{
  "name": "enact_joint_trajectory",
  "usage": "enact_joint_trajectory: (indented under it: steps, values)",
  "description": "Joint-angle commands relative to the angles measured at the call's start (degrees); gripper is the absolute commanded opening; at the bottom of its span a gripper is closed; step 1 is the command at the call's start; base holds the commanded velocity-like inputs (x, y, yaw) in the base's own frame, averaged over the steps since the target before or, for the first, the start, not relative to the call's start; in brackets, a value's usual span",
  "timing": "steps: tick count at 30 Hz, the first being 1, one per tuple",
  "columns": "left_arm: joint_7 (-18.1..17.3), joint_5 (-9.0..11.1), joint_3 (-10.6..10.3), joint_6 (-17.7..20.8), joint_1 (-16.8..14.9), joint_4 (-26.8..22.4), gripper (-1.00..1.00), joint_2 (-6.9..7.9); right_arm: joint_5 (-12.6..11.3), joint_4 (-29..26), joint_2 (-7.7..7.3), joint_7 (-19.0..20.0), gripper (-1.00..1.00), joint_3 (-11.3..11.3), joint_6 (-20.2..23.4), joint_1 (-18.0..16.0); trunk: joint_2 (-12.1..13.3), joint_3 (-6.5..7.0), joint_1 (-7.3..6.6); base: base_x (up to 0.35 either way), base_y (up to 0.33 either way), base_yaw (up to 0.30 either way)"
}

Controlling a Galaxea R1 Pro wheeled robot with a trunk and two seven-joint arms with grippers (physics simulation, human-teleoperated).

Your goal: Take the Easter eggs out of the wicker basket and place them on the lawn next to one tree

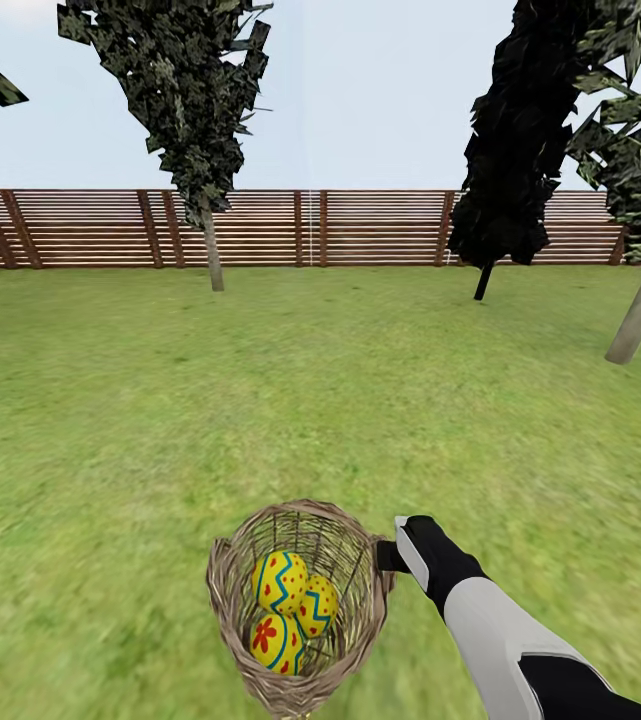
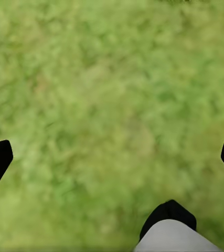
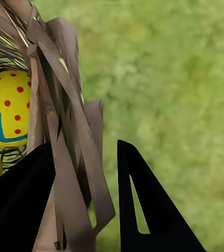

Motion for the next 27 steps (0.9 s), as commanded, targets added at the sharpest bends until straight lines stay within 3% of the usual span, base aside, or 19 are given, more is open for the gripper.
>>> enact_joint_trajectory:
  steps: [1, 27]
  values:
    - [0.22, 0.60, -0.16, -0.13, 0.03, -0.05, 1.00, 0.03, -0.61, -0.10, 0.08, -0.21, -1.00, -0.48, 0.14, -0.03, 0.39, 0.14, -0.23, 0.000, 0.000, 0.000]
    - [0.27, 0.51, -0.23, -0.13, 0.00, -0.02, 1.00, 0.03, -0.60, -0.01, 0.13, 0.93, -1.00, -0.48, 0.13, -0.03, 10.81, 4.81, -5.94, 0.000, 0.000, 0.000]
